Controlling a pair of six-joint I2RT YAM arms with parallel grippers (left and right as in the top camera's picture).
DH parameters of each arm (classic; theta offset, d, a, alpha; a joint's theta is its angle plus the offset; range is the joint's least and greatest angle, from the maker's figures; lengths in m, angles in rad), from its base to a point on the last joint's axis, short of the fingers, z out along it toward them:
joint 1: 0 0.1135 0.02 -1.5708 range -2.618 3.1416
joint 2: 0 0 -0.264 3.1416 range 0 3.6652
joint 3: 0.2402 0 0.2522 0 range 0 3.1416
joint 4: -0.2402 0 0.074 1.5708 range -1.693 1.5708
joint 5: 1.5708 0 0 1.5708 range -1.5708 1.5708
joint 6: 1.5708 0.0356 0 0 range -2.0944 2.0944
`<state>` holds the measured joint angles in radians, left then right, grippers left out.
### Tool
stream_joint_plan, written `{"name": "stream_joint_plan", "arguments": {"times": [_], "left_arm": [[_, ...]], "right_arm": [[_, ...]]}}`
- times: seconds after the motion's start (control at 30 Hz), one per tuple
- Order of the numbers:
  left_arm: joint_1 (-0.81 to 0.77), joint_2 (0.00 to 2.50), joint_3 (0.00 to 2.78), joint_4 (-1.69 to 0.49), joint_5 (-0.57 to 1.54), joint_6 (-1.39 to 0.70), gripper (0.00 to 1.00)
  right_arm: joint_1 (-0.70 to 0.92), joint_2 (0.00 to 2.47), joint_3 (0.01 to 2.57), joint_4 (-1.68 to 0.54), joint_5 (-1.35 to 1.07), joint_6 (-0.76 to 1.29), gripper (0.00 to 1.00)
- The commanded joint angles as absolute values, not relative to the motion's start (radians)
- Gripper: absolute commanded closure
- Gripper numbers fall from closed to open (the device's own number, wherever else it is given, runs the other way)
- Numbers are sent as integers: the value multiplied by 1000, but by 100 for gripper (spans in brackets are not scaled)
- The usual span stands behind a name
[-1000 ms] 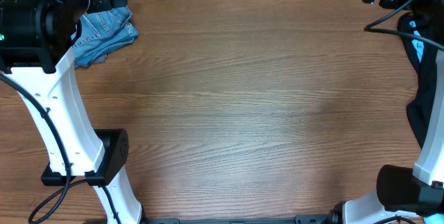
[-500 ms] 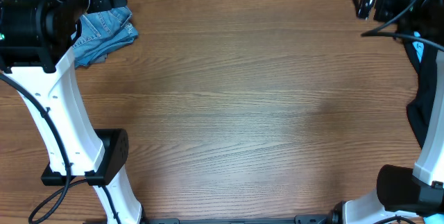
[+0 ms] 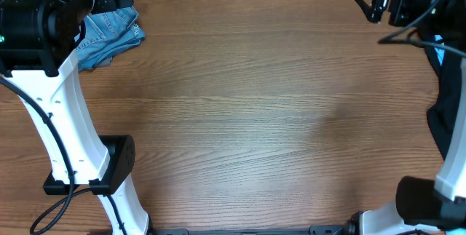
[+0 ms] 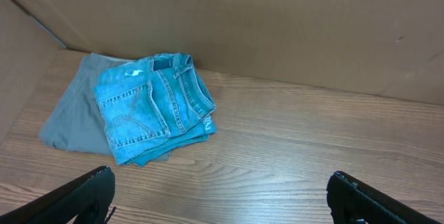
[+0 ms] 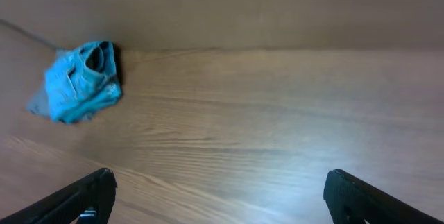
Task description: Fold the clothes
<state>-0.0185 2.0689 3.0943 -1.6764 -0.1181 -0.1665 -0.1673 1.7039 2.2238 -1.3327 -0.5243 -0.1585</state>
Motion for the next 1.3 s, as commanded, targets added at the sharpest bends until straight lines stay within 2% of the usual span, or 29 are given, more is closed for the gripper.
{"name": "stream_joint_plan", "arguments": {"times": [0.0,0.1,0.23,0.3,0.67,1.0,1.27], "left_arm": [[-19,2074,3093,-1676,-138,-187,0],[-20,2074,3093,-1676,-137,-187,0],[-20,2074,3093,-1676,-138,-187,0],[-20,2074,3093,-1676,-137,-187,0],[-20,2074,3092,-1689,-89,-191,0],[-20,2074,3092,-1689,-77,-191,0],[-22,2074,3092,-1689,-77,-191,0]], "right_arm": [[-173,1564,2233,-1327,-514,-324,0],[-171,1465,2223,-1312,-442,-254,0],[-171,1318,2138,-1291,-308,32,0],[-171,1235,2061,-1248,-242,106,0],[-171,635,1357,-902,-202,101,0],[-171,324,958,-783,-202,47,0],[-171,140,659,-606,-202,45,0]]}}
